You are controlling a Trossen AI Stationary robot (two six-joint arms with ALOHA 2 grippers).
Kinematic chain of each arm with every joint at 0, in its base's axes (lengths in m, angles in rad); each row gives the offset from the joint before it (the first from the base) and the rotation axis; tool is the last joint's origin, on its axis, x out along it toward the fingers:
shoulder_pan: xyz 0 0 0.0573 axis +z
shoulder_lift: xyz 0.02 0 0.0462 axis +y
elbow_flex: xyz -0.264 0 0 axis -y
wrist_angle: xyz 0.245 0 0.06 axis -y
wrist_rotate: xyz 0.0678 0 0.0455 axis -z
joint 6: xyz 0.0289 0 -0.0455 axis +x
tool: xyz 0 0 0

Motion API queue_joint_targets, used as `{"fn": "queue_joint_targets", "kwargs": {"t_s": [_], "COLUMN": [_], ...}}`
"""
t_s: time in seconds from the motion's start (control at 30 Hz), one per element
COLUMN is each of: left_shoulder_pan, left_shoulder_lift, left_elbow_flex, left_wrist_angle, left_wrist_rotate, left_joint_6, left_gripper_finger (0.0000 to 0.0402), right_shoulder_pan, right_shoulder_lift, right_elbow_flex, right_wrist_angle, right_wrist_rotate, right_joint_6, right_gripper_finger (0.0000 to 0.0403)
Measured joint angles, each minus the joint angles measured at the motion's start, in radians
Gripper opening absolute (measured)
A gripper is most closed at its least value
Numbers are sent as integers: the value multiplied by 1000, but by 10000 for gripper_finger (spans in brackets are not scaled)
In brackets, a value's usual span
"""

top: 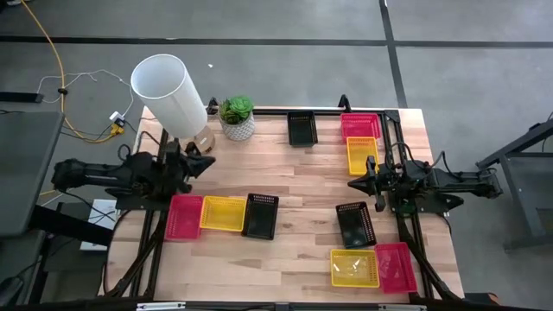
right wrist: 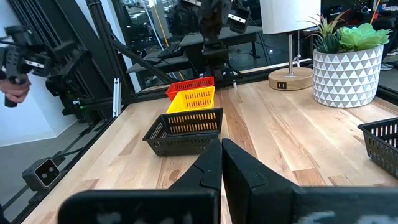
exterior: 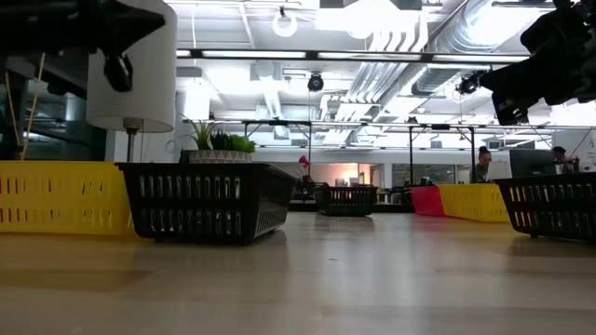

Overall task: Stack baskets by color
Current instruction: Stack the top yellow bin on the middle yellow bin

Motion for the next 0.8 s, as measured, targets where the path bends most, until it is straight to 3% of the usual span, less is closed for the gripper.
{"fn": "queue_joint_targets", "kwargs": {"t_s": [0.2,0.33,0.53,0.67,0.8], "left_shoulder_pan": [-48,-128,-249,-282,-277], "left_shoulder_lift": [344,516,676,732,762], "left_elbow_flex": [251,470,752,807,777], "left_wrist_angle": [-174,-437,-914,-1141,-1186], "left_wrist_rotate": [55,81,88,88,84], "left_joint_6": [20,75,92,72,106], "left_gripper_finger": [0,0,0,2,12], "right_shoulder_pan": [0,0,0,0,0], "right_shoulder_lift": [0,0,0,0,0], "right_elbow_flex": [0,0,0,0,0], "right_wrist_angle": [0,0,0,0,0], "right_wrist_rotate": [0,0,0,0,0], "right_joint_6": [0,0,0,0,0], "right_gripper_finger": [0,0,0,0,0]}}
